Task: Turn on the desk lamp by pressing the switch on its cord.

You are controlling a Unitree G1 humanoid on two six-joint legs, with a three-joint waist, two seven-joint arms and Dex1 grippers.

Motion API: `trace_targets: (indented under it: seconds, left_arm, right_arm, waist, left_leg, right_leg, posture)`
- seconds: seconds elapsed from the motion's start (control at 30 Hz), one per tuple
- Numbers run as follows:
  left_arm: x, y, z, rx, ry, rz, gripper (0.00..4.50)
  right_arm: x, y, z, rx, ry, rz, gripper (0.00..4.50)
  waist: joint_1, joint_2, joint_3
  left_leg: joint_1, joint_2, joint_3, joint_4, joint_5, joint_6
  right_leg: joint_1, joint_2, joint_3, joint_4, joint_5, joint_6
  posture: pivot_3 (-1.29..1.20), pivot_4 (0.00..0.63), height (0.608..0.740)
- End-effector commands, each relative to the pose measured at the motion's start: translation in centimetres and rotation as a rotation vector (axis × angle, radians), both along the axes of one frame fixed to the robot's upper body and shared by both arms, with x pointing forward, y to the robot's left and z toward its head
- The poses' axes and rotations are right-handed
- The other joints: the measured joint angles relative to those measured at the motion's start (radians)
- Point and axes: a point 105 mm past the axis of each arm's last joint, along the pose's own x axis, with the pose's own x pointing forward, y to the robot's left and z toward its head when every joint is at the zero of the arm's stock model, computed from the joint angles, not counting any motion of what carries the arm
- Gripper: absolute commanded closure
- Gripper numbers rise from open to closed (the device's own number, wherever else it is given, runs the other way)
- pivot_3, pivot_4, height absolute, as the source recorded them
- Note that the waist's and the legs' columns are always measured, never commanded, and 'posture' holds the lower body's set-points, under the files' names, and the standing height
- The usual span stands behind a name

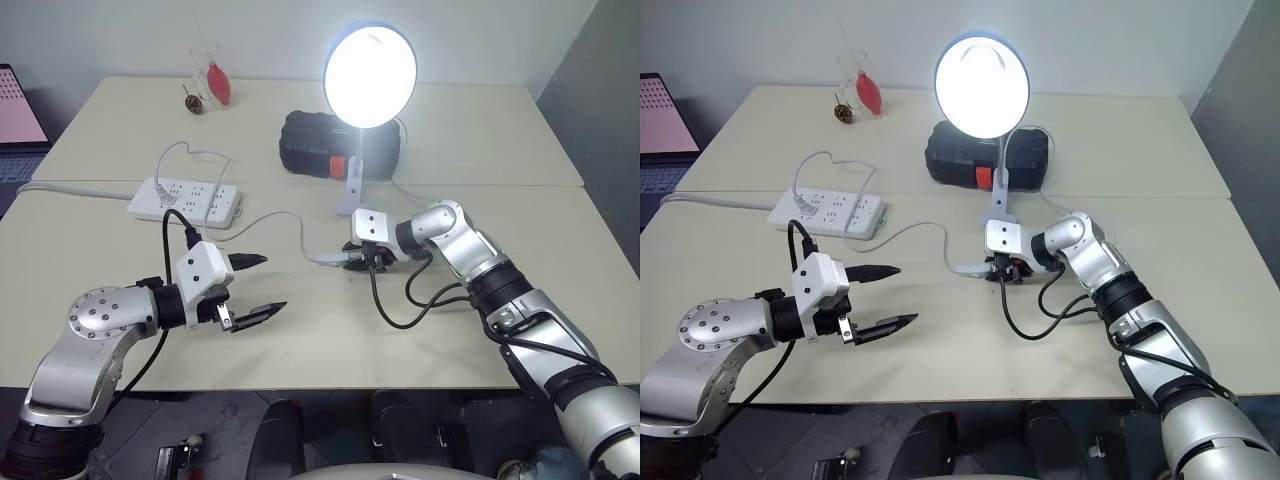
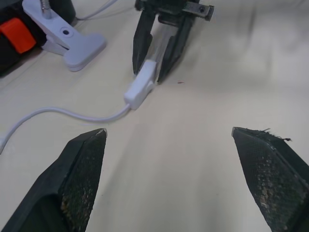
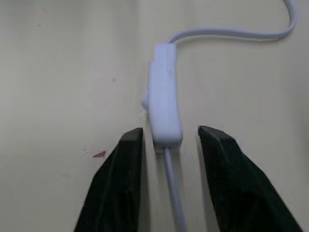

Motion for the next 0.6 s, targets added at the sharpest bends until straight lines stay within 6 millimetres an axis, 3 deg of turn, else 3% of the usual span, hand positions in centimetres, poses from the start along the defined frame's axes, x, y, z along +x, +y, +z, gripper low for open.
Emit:
trace_targets:
  seconds: [0.03,0.23,0.43,0.6]
  left_arm:
    - [-0.1,0.2,1.5,-0.014,-0.028,0.028,0.18]
    - [-0.3,1.1,1.7,0.051,-0.006,0.052,0.18]
    - [-0.8,2.1,2.2,0.06,0.015,0.063,0.18]
    - [-1.1,2.2,2.0,0.064,0.031,0.051,0.18]
  right_arm:
    - [-0.5,-0.9,3.5,0.095,-0.06,0.003,1.6]
    - [-3.7,-4.4,6.4,0.172,-0.073,0.015,0.01]
    - [-7.2,-8.4,7.2,0.196,-0.068,0.0,0.0]
    - [-7.4,-9.6,7.1,0.187,-0.101,-0.048,0.0]
  waist:
    - [0.0,0.0,0.0]
    - [0.005,0.0,0.0]
    - [0.005,0.0,0.0]
    - [-0.004,0.0,0.0]
  left_leg:
    - [0.0,0.0,0.0,0.0,0.0,0.0]
    - [-0.001,0.0,-0.001,0.0,0.0,0.0]
    - [0.0,0.0,0.0,0.0,0.0,0.0]
    - [0.002,0.0,0.001,0.0,0.0,0.0]
  right_leg:
    - [0.0,0.0,0.0,0.0,0.0,0.0]
    - [0.0,0.0,0.0,-0.001,0.0,0.0]
    - [0.0,0.0,0.0,-0.001,-0.001,-0.001]
    - [0.0,0.0,0.001,0.0,-0.002,-0.003]
  posture:
    - [0.0,0.15,0.74]
    - [0.0,0.15,0.74]
    - [0.0,0.15,0.74]
    - [0.0,0.15,0.74]
